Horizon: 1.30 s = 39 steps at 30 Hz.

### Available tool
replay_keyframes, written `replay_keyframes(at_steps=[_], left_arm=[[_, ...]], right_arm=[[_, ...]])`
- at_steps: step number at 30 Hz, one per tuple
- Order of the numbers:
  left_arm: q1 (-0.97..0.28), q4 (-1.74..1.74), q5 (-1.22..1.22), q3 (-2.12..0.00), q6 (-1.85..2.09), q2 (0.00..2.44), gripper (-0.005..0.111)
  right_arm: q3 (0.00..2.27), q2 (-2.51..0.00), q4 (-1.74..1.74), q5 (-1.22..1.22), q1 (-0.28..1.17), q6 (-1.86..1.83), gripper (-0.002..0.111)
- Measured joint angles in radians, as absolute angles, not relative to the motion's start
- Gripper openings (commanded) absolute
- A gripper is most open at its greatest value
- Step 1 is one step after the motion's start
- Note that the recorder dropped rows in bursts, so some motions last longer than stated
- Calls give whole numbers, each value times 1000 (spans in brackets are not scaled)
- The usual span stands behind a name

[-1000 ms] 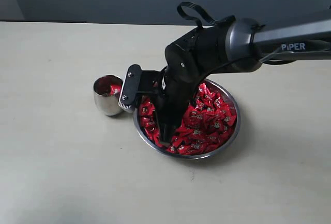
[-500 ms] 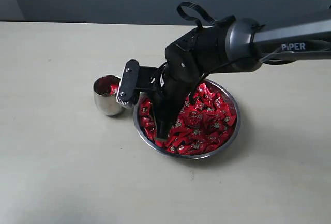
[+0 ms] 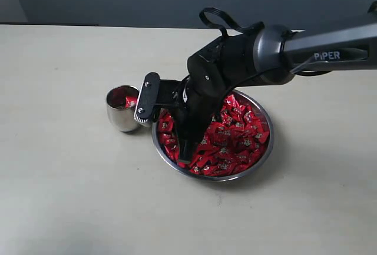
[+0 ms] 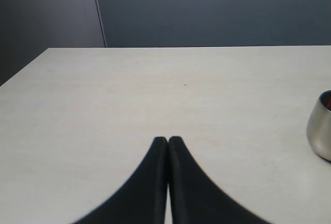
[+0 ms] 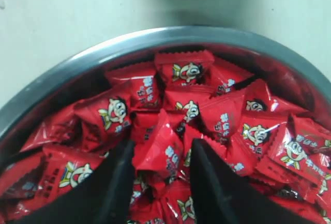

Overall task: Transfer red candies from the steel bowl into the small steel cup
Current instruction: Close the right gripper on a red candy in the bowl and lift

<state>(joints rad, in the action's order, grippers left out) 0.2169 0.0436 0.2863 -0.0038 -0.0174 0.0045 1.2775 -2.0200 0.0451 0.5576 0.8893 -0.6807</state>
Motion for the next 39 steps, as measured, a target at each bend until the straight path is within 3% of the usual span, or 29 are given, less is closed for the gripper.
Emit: replay_keyframes(at_steps=[3, 12, 17, 39], left_arm=[[217, 44, 286, -4, -17, 4, 0], [217, 44, 286, -4, -17, 4, 0], [217, 44, 286, -4, -17, 4, 0], [217, 44, 286, -4, -17, 4, 0]], right_arm=[[1277, -2020, 46, 558, 889, -681, 23], [1277, -2029, 53, 558, 889, -681, 23], [1277, -2040, 53, 565, 889, -678, 0], [1277, -1986, 99, 572, 889, -657, -1]])
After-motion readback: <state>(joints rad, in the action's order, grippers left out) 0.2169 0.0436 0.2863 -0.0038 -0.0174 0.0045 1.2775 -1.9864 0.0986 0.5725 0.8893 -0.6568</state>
